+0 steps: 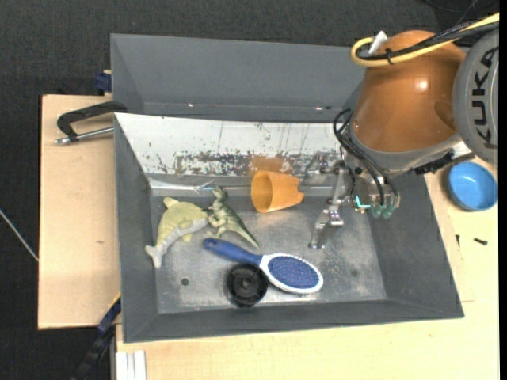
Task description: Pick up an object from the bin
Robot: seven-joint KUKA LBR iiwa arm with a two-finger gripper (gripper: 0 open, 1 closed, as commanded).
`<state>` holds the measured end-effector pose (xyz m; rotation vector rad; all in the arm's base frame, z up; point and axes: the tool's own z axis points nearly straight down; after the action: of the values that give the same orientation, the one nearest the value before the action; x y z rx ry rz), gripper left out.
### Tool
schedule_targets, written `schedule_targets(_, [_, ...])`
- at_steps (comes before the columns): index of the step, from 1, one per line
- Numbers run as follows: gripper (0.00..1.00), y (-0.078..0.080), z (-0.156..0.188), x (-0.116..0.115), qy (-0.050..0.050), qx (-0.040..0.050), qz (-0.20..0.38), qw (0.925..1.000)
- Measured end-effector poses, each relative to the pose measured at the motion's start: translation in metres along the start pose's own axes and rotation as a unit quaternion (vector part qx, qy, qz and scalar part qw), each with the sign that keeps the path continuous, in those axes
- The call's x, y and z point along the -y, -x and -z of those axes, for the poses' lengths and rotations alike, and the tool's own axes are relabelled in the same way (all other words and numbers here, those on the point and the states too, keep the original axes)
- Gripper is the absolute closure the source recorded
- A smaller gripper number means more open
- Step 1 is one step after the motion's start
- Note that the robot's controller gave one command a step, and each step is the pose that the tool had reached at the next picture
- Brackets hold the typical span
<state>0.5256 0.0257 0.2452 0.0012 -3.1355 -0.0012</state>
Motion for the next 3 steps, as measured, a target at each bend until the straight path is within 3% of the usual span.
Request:
schedule_targets(1, [0.00, -0.012, -0.111, -0.035, 0.000, -0.0013, 0.009, 1.0000])
schedule_targets(2, [0.00, -0.018, -0.173, -0.047, -0.001, 0.0074, 0.085, 0.9963])
schedule_targets(3, [1.00, -0.016, -0.172, -0.048, 0.000, 0.0101, 0.086, 0.9963])
